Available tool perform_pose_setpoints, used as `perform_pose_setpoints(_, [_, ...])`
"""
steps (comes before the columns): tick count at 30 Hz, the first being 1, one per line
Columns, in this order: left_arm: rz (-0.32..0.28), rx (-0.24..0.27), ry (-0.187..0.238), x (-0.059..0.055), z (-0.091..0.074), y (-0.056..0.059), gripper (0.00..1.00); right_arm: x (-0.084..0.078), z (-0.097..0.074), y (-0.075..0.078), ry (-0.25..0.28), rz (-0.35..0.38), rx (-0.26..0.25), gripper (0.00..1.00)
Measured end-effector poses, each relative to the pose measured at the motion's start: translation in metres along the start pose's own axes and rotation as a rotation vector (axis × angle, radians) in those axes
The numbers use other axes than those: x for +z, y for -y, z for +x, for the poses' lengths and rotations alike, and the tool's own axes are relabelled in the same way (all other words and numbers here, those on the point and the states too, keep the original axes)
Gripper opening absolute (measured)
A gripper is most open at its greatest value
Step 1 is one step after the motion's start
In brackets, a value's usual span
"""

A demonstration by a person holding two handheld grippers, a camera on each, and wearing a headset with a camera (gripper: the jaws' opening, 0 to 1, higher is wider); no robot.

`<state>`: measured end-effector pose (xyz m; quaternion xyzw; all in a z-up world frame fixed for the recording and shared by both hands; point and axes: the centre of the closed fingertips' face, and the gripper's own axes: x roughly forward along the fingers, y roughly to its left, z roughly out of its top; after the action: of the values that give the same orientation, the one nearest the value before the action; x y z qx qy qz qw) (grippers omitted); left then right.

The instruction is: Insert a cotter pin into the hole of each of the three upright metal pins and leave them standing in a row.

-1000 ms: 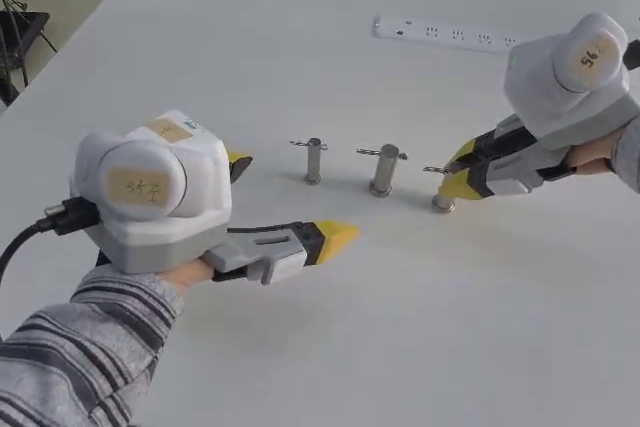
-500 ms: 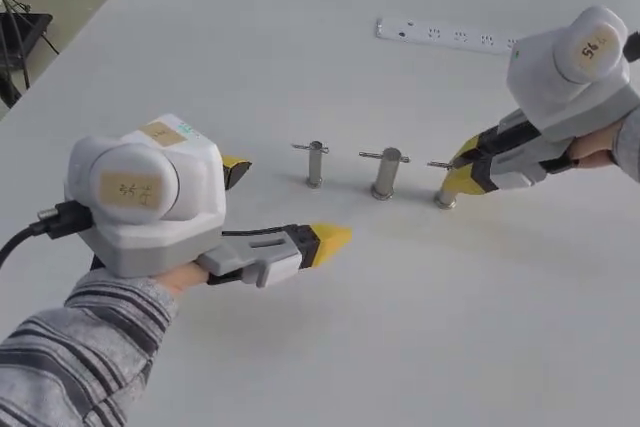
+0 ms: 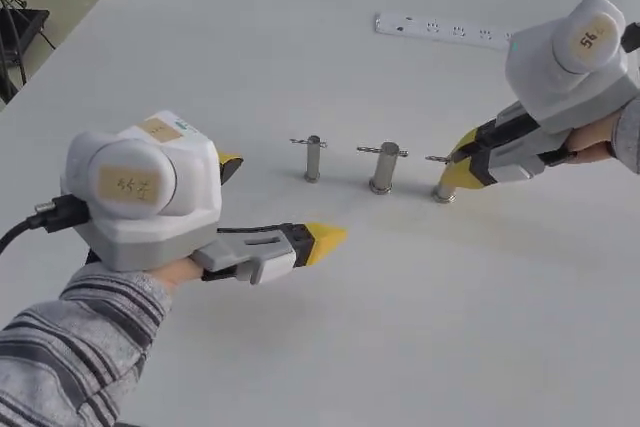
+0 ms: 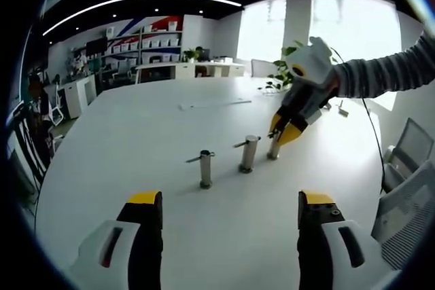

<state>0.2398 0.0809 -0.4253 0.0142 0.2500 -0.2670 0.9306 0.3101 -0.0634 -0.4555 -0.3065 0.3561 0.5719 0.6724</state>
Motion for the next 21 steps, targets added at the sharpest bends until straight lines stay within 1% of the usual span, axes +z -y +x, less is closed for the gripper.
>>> perform_pose_setpoints(2, [-0.001,0.001,0.0,0.0,0.0,-0.001,0.82,0.002,-0.001,0.0,0.011,0.0,-0.004,0.1])
perform_pose_setpoints(4, [-0.006,0.002,-0.001,0.001,0.0,-0.001,0.82,0.005,-0.004,0.0,0.028,0.026,-0.008,0.11])
perform_pose_setpoints(5, [-0.012,0.004,0.001,0.002,-0.001,-0.001,0.83,0.007,-0.006,0.001,0.039,0.029,-0.012,0.12])
perform_pose_setpoints(6, [-0.015,0.006,0.003,0.002,-0.001,-0.002,0.85,0.008,-0.007,0.002,0.043,0.03,-0.021,0.14])
perform_pose_setpoints(8, [-0.018,0.001,0.004,0.004,-0.001,-0.001,0.86,0.009,-0.011,0.001,0.047,0.021,-0.034,0.19])
perform_pose_setpoints(11, [-0.024,-0.005,0.006,0.005,-0.001,0.0,0.87,0.009,-0.018,-0.001,0.062,0.027,-0.049,0.22])
perform_pose_setpoints(13, [-0.029,-0.012,0.008,0.007,-0.002,0.001,0.87,0.011,-0.023,-0.001,0.081,0.044,-0.075,0.27])
perform_pose_setpoints(14, [-0.029,-0.013,0.009,0.008,-0.002,0.001,0.87,0.012,-0.025,-0.002,0.09,0.057,-0.083,0.29])
perform_pose_setpoints(15, [-0.028,-0.014,0.011,0.009,-0.002,0.002,0.88,0.013,-0.028,-0.003,0.111,0.091,-0.099,0.32])
perform_pose_setpoints(17, [-0.024,-0.02,0.015,0.012,-0.003,0.003,0.89,0.015,-0.032,-0.007,0.135,0.112,-0.107,0.35])
perform_pose_setpoints(18, [-0.023,-0.022,0.017,0.013,-0.004,0.003,0.9,0.017,-0.035,-0.01,0.16,0.14,-0.118,0.36])
perform_pose_setpoints(20, [-0.02,-0.028,0.018,0.015,-0.005,0.004,0.91,0.018,-0.038,-0.014,0.182,0.187,-0.128,0.38])
perform_pose_setpoints(21, [-0.02,-0.027,0.017,0.015,-0.005,0.004,0.92,0.018,-0.041,-0.016,0.194,0.207,-0.14,0.4])
